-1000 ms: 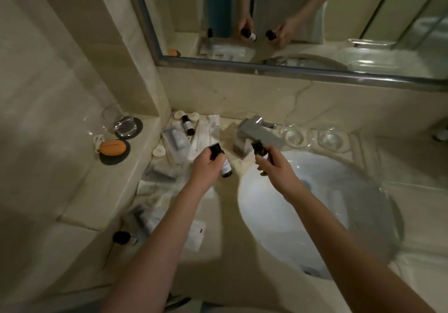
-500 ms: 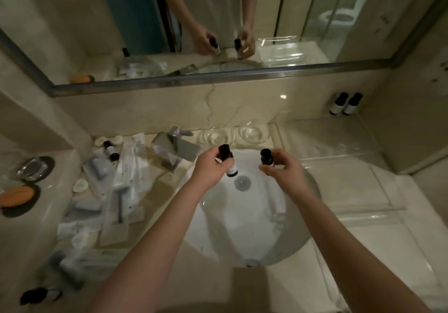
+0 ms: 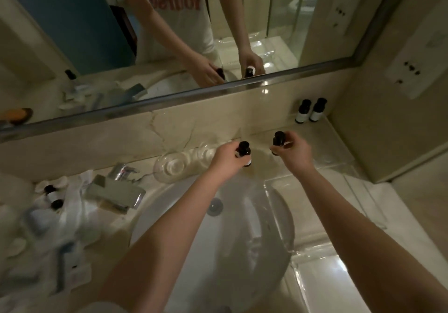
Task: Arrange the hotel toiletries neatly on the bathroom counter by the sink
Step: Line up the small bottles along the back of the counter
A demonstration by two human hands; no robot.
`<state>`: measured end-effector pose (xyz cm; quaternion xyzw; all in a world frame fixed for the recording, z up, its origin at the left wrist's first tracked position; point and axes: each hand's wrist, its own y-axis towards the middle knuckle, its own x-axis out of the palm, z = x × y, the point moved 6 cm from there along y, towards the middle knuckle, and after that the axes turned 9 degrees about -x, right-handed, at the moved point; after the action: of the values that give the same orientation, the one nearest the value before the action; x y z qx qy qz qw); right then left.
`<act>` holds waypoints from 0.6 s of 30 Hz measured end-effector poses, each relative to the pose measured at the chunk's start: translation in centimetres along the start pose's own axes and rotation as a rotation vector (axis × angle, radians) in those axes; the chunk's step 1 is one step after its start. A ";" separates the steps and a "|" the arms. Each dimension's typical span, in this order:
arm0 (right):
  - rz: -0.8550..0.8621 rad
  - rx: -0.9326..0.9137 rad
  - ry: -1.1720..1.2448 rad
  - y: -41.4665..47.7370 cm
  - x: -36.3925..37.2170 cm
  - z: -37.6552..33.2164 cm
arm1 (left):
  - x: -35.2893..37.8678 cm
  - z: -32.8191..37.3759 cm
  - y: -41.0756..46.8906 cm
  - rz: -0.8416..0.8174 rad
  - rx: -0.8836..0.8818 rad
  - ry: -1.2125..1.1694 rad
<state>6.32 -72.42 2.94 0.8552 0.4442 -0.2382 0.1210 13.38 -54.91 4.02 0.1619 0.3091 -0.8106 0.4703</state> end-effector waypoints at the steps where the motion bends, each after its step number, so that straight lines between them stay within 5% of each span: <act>1: 0.001 -0.002 -0.012 0.7 -0.1 0.4 | 0.7 0.5 0.7 -0.012 -0.005 0.012; 12: -0.066 -0.040 -0.011 1.9 -1.4 2.1 | 4.2 2.6 4.1 0.001 0.017 0.070; 18: -0.116 -0.289 -0.188 2.1 -3.7 -0.1 | 2.6 2.9 4.0 -0.013 -0.007 0.195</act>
<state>6.23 -76.18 4.91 0.7757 0.5092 -0.2577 0.2696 15.55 -60.00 3.35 0.2364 0.3572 -0.7931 0.4332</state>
